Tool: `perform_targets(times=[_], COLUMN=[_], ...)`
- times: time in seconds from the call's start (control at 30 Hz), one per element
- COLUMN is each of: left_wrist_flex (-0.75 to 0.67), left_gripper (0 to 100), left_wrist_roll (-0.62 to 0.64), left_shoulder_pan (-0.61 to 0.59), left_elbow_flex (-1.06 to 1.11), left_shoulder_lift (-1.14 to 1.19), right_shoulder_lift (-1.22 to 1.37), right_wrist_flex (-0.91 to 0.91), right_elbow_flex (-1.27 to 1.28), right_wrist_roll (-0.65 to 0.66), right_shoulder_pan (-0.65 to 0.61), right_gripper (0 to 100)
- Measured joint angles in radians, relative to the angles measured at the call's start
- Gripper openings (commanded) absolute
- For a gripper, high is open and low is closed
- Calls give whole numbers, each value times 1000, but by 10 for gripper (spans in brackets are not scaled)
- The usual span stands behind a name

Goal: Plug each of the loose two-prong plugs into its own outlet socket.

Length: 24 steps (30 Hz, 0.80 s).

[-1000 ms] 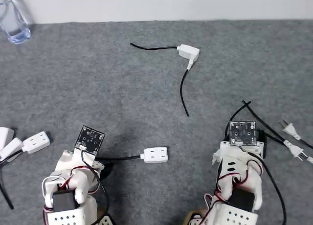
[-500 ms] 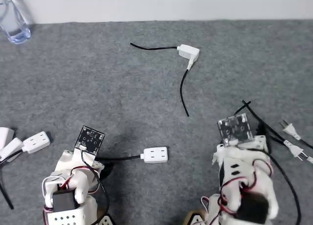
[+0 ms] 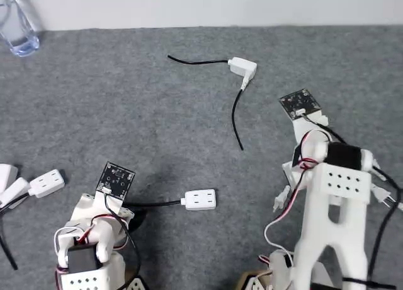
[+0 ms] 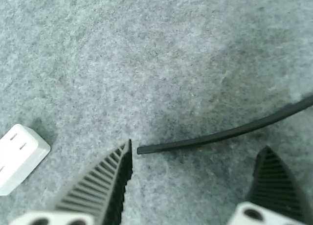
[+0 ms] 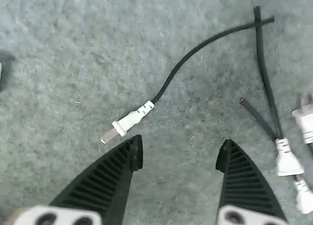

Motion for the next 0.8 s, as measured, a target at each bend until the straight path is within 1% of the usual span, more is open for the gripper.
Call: perform_targets(times=[0.13, 0.23, 0.27, 0.37, 0.47, 0.57, 0.67, 0.8], left_wrist_flex=[0, 0, 0, 0, 0, 0, 0, 0], left_gripper=[372, 372, 372, 372, 372, 372, 372, 372], left_wrist_roll=[0, 0, 0, 0, 0, 0, 0, 0], left_shoulder_pan=[0, 0, 0, 0, 0, 0, 0, 0], left_elbow_flex=[0, 0, 0, 0, 0, 0, 0, 0], left_shoulder_lift=[0, 0, 0, 0, 0, 0, 0, 0], right_shoulder_lift=[8, 20, 21, 26, 46, 81, 140, 226], right_wrist_flex=[0, 0, 0, 6, 25, 21, -35, -71], right_elbow_flex=[-2, -2, -2, 6, 6, 6, 6, 6], right_wrist_roll=[-29, -26, -2, 140, 279, 514, 750, 934], right_shoulder_pan=[5, 5, 5, -35, -29, -9, 44, 72], right_gripper=[236, 236, 236, 236, 236, 236, 236, 236])
